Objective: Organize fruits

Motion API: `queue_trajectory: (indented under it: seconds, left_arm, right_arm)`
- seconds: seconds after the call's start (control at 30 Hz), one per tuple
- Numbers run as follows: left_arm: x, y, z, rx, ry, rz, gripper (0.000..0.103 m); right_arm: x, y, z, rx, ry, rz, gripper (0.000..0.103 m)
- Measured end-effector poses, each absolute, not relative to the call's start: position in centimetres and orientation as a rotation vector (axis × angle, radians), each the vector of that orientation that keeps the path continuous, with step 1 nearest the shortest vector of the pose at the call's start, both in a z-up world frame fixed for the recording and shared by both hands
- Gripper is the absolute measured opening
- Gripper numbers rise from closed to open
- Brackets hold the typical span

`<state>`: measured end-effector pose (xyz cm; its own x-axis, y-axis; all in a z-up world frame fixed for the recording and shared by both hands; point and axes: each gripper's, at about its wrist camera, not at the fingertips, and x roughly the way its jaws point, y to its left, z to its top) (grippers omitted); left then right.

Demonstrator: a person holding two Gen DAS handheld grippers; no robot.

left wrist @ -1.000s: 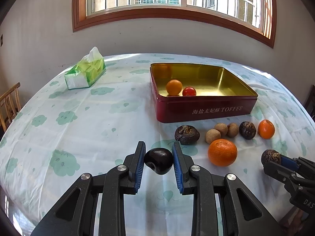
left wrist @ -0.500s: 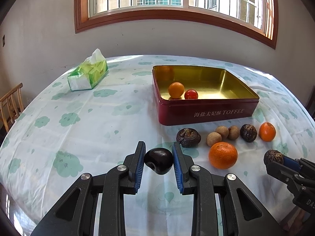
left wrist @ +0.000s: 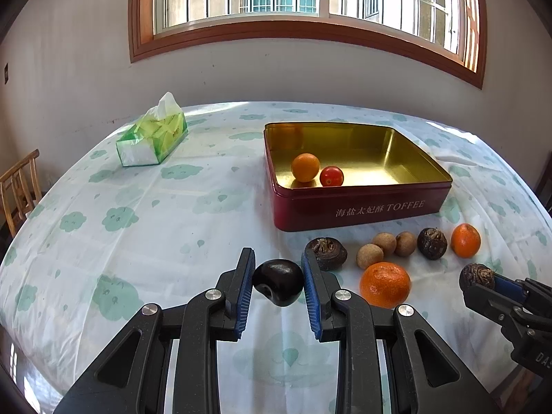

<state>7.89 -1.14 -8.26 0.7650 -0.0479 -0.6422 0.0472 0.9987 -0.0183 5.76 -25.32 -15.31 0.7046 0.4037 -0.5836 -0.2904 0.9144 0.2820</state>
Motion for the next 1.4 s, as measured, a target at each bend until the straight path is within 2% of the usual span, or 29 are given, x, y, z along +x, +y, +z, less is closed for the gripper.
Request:
queue_trajectory:
  seconds: [1.4]
  left_arm:
    - [11.2, -2.5, -6.0, 0.002, 0.66, -0.054, 0.029]
  right_arm:
    - [8.5, -25.3, -13.7, 0.168, 0.668, 0.393, 0.036]
